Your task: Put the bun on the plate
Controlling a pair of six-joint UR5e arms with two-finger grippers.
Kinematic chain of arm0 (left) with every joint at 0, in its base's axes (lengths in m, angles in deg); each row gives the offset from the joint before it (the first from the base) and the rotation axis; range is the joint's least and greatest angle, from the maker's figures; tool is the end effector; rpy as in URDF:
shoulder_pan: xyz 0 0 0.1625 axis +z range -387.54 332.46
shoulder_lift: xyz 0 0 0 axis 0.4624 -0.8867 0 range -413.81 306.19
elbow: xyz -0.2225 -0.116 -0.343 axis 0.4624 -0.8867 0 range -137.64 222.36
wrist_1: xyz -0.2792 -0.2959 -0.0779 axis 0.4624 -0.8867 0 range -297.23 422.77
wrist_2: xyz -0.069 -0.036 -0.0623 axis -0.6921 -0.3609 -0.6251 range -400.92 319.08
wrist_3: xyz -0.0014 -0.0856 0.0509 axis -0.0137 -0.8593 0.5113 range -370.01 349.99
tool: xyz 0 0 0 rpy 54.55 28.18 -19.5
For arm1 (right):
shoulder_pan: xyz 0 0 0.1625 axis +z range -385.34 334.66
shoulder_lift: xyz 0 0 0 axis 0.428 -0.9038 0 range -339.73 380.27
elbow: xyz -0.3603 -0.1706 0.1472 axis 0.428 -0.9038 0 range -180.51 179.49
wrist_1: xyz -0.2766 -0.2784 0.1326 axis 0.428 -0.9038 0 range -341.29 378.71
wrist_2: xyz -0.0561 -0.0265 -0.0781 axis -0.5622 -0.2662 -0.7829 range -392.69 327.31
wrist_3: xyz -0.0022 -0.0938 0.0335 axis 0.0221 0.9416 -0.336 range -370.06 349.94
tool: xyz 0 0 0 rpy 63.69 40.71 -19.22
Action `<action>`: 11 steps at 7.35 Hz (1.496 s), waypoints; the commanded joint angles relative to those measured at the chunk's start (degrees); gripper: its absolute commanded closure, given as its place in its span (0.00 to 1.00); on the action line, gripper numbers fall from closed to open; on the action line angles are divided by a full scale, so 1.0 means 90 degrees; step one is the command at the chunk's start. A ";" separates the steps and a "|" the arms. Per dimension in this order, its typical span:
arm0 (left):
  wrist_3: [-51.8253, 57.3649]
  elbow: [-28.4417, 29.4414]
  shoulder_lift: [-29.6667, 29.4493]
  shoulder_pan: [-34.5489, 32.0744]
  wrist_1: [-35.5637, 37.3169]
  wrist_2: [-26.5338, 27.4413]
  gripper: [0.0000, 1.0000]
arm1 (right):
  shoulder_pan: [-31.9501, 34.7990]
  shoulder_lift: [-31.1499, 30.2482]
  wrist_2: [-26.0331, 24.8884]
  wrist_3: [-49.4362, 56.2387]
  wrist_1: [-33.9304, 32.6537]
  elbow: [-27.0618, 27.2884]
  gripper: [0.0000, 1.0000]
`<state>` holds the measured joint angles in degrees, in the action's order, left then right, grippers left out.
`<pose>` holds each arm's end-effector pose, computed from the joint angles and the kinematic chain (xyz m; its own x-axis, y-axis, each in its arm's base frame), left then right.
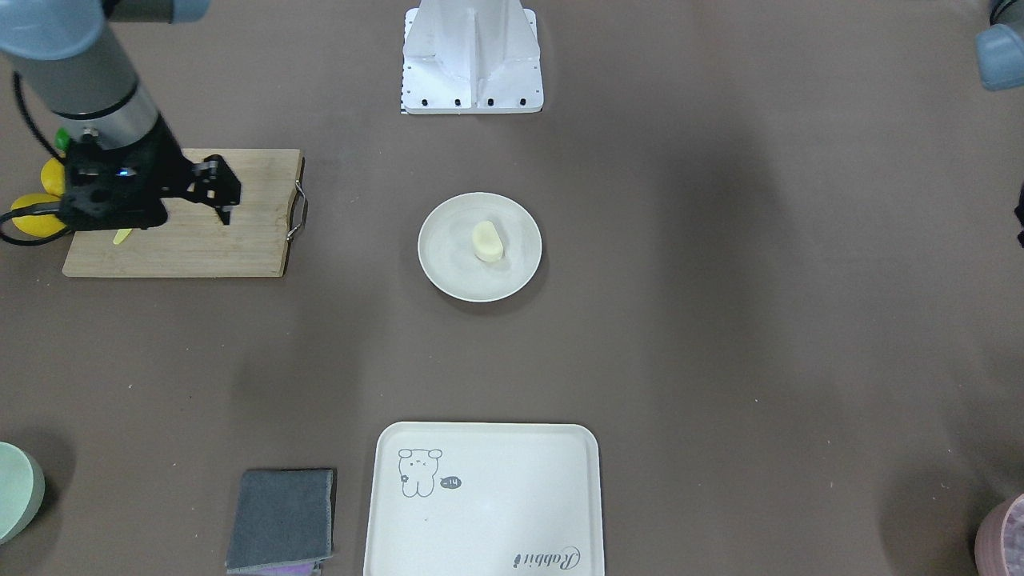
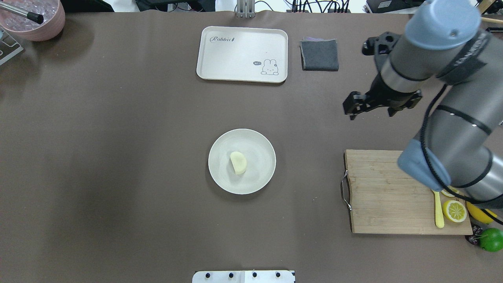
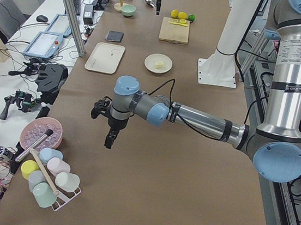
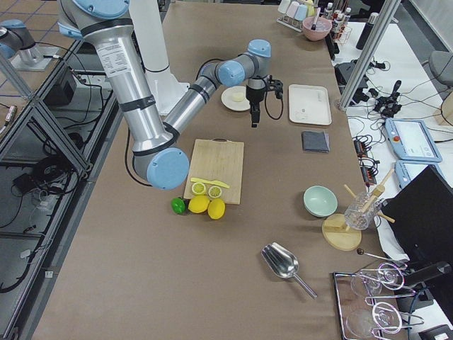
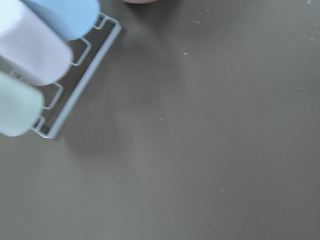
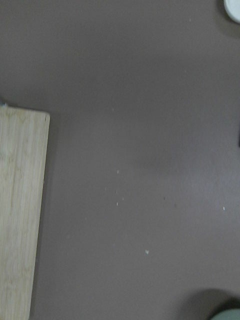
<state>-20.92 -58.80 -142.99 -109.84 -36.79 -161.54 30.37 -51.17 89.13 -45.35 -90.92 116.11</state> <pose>-0.0144 -0.5092 0.5637 0.8385 0.1054 -0.5347 0.0334 0.9693 0.2434 -0.2366 -0.4901 0.3205 0.7620 -0.1135 0.6375 0.0833 0.9935 0.0772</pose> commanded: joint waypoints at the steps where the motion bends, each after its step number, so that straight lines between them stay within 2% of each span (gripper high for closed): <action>1: 0.0344 0.0319 0.0016 -0.0765 0.0192 -0.0568 0.02 | 0.1441 -0.0809 0.0632 0.2204 0.0003 -0.0309 0.00; 2: 0.0692 0.0486 0.0026 -0.0922 0.0192 -0.0863 0.02 | 0.1795 -0.1005 0.0711 0.2706 0.0013 -0.0563 0.00; 3: 0.0870 0.0556 0.0103 -0.1011 0.0183 -0.0885 0.02 | 0.2156 -0.1220 0.0944 0.2836 0.0429 -0.0827 0.00; 4: 0.0881 0.0556 0.0259 -0.1022 0.0125 -0.0885 0.02 | 0.2489 -0.1512 0.1024 0.3234 0.1110 -0.1197 0.00; 5: 0.0881 0.0556 0.0347 -0.1031 0.0114 -0.0885 0.02 | 0.2763 -0.1583 0.1044 0.3577 0.1445 -0.1635 0.00; 7: 0.0881 0.0517 0.0407 -0.1061 0.0104 -0.0885 0.02 | 0.3377 -0.1642 0.1578 0.4339 0.1507 -0.2476 0.00; 11: 0.0872 0.0527 0.0387 -0.1051 -0.0003 -0.0876 0.02 | 0.3800 -0.1788 0.1552 0.4352 0.1517 -0.2519 0.00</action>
<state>-13.05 -54.10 -139.49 -119.34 -36.64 -169.49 63.92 -67.03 103.30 -5.84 -77.34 93.30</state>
